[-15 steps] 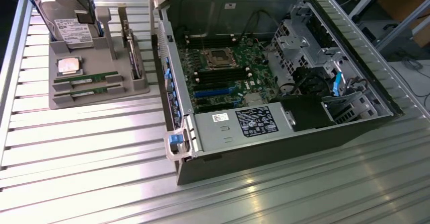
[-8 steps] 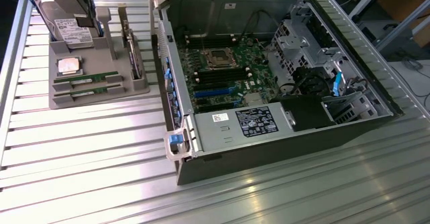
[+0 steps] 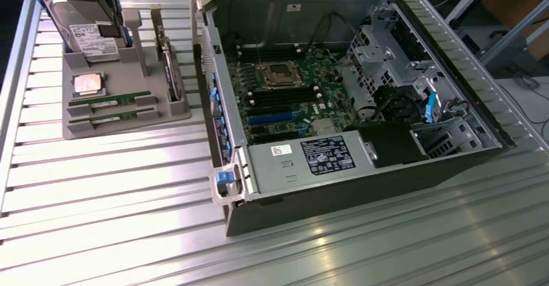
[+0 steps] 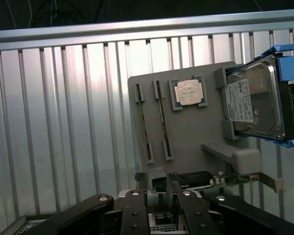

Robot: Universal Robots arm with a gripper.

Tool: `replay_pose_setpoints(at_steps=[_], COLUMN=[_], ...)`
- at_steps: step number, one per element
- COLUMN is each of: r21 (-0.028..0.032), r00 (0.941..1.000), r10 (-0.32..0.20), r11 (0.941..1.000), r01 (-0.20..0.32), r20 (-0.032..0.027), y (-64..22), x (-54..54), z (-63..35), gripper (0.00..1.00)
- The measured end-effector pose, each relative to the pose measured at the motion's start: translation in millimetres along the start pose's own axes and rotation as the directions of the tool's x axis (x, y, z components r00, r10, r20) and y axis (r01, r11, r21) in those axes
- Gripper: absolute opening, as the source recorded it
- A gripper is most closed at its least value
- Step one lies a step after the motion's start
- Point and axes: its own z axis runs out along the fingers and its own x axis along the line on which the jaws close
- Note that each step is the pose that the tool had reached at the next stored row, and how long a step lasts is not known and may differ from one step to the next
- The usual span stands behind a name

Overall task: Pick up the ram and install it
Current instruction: 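Pick up the ram and move it above insertion slot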

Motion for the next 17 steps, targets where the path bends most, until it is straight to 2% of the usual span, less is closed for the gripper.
replay_pose_setpoints(at_steps=[17], r21=[-0.0002], r00=[1.0], r10=[0.0], r11=[1.0], r01=[0.0], r20=[-0.0002], y=[1.4], x=[0.6], z=[15.8], gripper=[0.3])
